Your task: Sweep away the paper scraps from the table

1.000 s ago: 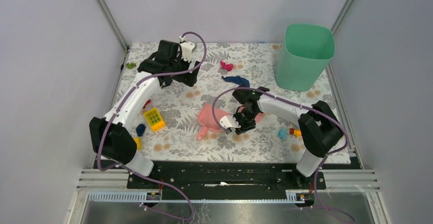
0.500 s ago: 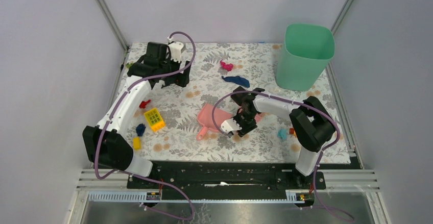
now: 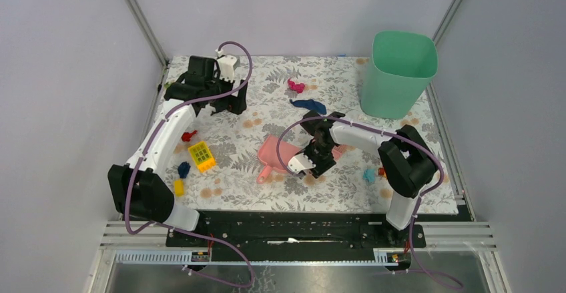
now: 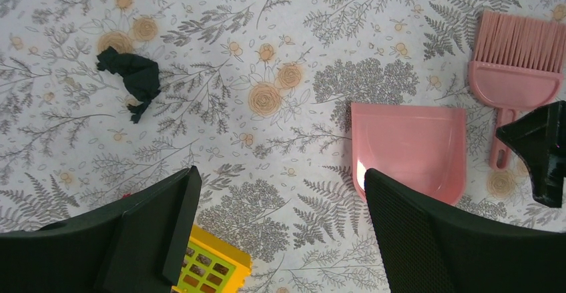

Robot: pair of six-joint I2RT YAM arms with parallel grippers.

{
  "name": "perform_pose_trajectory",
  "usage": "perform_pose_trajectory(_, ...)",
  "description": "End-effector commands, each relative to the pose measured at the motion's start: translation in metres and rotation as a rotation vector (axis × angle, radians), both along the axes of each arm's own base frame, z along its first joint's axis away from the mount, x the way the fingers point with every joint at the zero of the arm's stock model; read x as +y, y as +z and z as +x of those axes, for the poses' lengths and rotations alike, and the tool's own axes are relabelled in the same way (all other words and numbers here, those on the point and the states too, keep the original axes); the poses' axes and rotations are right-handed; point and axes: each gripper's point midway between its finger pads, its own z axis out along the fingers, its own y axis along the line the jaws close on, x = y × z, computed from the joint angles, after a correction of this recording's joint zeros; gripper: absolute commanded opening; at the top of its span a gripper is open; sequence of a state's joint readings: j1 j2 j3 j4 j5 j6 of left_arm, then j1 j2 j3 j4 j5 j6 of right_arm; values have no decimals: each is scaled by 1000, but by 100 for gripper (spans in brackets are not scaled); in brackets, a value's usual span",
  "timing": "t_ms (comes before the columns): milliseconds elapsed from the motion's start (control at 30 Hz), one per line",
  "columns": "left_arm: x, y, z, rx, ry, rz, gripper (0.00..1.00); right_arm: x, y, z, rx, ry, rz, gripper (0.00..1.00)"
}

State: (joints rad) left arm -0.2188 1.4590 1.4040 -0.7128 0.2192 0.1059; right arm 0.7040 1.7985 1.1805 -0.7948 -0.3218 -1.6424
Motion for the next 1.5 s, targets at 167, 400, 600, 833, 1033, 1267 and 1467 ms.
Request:
perform_pose_trajectory(167, -4, 9, -7, -26, -34, -50, 98, -5, -20, 14, 3, -30, -60, 59)
perform_pose_trajectory(400, 0, 12, -4, -30, -8, -44, 97, -13, -30, 5, -19, -83, -41, 37)
perform_pose_trajectory(600, -9, 17, -4, -15, 15, -144, 95, -1, -11, 4, -14, -267, 53, 17)
perform_pose_trajectory(833, -56, 22, -40, 134, -209, -397, 94, 29, 28, 14, 68, -546, 184, 11)
perform_pose_trajectory(1033, -78, 4, -56, 300, -210, -584, 88, 44, 43, 23, 95, -684, 248, 10)
perform_pose_trajectory(1267, -96, -22, -75, 483, -190, -735, 80, 57, 60, 35, 105, -768, 318, 9)
perform_pose_trajectory(1467, -104, -43, -80, 566, -167, -773, 75, 64, 72, 45, 92, -820, 368, 9)
